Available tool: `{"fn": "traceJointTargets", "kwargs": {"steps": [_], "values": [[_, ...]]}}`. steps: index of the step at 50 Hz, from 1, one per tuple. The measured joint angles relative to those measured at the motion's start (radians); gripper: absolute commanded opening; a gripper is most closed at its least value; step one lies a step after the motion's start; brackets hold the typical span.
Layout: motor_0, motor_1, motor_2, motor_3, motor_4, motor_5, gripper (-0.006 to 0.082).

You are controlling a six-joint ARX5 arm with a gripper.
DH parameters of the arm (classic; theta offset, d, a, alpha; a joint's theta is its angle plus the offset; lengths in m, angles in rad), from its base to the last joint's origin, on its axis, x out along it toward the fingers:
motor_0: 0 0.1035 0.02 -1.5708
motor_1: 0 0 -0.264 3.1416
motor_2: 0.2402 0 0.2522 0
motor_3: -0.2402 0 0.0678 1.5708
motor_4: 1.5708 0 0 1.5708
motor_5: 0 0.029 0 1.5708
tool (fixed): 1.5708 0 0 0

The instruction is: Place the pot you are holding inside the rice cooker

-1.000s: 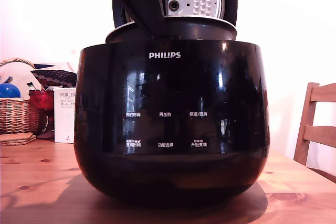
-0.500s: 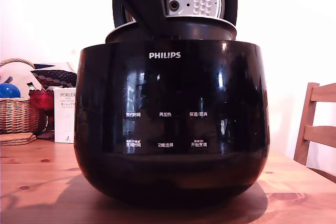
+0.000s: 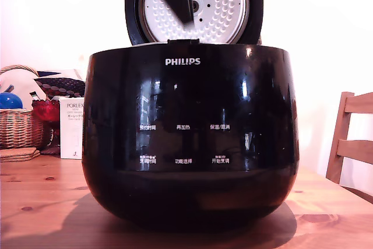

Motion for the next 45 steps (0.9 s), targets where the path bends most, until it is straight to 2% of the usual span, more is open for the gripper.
{"fn": "traceJointTargets", "kwargs": {"steps": [4,9,10,16,24,45], "values": [[-0.001,0.000,0.071,-0.034,-0.017,-0.028,0.0130],[0.000,-0.010,0.131,-0.035,-0.059,-0.057,-0.0021],[0.002,-0.014,0.137,-0.035,-0.071,-0.093,-0.0029],[0.031,-0.041,0.143,-0.039,-0.120,-0.116,-0.0020],[0.127,-0.054,0.143,-0.040,-0.152,-0.227,-0.0020],[0.407,-0.121,0.143,-0.040,-0.167,-0.284,-0.0020]]}}
